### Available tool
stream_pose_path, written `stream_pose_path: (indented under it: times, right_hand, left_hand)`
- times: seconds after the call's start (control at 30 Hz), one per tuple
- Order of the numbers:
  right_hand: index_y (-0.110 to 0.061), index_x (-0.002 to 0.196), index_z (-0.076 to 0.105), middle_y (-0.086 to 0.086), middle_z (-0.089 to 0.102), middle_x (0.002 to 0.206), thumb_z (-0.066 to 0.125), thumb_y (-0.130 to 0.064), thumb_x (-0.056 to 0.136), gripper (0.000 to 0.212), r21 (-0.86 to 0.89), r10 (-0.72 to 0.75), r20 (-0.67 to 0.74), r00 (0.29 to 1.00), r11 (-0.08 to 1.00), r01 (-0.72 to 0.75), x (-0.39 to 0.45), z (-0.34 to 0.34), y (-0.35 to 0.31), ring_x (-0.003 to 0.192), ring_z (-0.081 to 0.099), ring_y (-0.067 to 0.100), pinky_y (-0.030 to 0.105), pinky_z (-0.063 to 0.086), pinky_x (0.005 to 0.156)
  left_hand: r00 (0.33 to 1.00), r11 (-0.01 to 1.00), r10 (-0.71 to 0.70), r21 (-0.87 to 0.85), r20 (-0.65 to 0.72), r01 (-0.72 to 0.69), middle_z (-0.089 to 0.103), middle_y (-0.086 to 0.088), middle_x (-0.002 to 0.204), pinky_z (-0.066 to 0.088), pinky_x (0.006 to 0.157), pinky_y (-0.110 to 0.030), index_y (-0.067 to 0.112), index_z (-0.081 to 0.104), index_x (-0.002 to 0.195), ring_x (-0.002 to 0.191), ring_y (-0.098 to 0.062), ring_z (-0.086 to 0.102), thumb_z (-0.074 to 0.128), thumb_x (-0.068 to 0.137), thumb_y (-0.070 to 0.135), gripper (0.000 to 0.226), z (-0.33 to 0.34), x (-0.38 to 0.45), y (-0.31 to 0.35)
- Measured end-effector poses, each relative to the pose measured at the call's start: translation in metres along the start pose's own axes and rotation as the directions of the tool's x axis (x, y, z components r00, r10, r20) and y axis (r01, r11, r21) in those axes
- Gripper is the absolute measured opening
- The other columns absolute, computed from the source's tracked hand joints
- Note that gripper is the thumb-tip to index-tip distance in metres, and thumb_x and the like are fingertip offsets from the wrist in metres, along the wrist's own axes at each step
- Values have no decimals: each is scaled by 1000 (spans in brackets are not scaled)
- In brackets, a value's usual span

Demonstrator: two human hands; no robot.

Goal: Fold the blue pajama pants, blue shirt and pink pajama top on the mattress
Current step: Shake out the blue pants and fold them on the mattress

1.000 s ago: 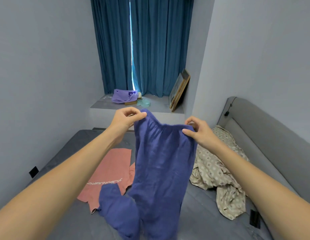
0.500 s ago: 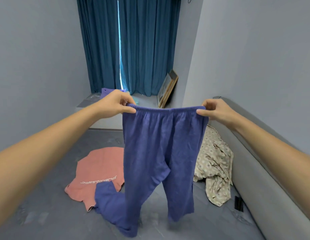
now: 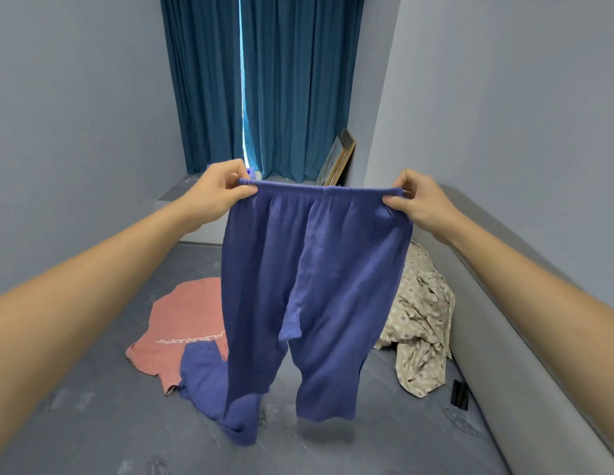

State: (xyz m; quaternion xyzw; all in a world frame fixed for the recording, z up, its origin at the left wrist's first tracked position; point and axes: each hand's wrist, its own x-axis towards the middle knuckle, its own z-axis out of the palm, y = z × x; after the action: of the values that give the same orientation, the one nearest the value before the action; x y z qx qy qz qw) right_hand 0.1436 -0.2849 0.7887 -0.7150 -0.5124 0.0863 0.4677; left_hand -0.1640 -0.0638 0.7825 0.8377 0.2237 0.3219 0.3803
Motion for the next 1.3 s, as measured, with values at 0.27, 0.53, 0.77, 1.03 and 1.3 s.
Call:
stream_pose_path:
  times: [0.27, 0.53, 0.77, 1.03, 1.3]
  right_hand:
    - [-25, 83, 53, -2, 63, 91, 67, -16, 96, 21, 76, 3, 45, 999, 997, -6, -15, -9, 40, 83, 58, 14, 26, 44, 74]
    - [-25, 80, 53, 2, 63, 91, 68, -13, 94, 25, 122, 31, 74, 997, 992, -40, -50, 1, 83, 85, 60, 18, 28, 46, 78]
    - [-21, 81, 57, 1, 65, 86, 72, -9, 91, 21, 118, 66, 63, 996, 990, -73, -109, 12, 85, 78, 60, 16, 33, 50, 78]
    - [-11, 86, 59, -1, 65, 83, 70, -4, 91, 14, 68, 93, -5, 996, 993, -93, -217, 23, 35, 76, 63, 14, 29, 51, 74]
    - [-2, 89, 61, 3, 67, 86, 70, -5, 90, 10, 23, 49, -63, 997, 999, -48, -288, 26, -25, 76, 62, 5, 20, 50, 70]
  left_hand:
    - [996, 997, -50, -68, -78, 44, 68, -5, 82, 44, 73, -34, -1, 53, 92, 78, -16, 60, 66, 98, 13, 20, 48, -21, 0]
    - [992, 992, -117, -51, -55, 114, 63, -8, 81, 43, 66, -25, 0, 55, 91, 78, -17, 56, 67, 96, 8, 15, 92, -58, -17]
    - [986, 978, -167, -123, 10, 167, 67, -6, 82, 45, 68, -30, 5, 60, 93, 75, -14, 59, 67, 97, 11, 10, 104, -106, -26]
    - [982, 979, -136, -131, 129, 153, 68, 3, 71, 46, 54, -16, -3, 60, 93, 62, -5, 61, 69, 94, 7, 13, 78, -194, -3]
    - [965, 972, -119, -171, 235, 161, 70, -9, 80, 48, 64, -24, -1, 62, 92, 72, -14, 62, 72, 93, 12, 17, 35, -260, 21]
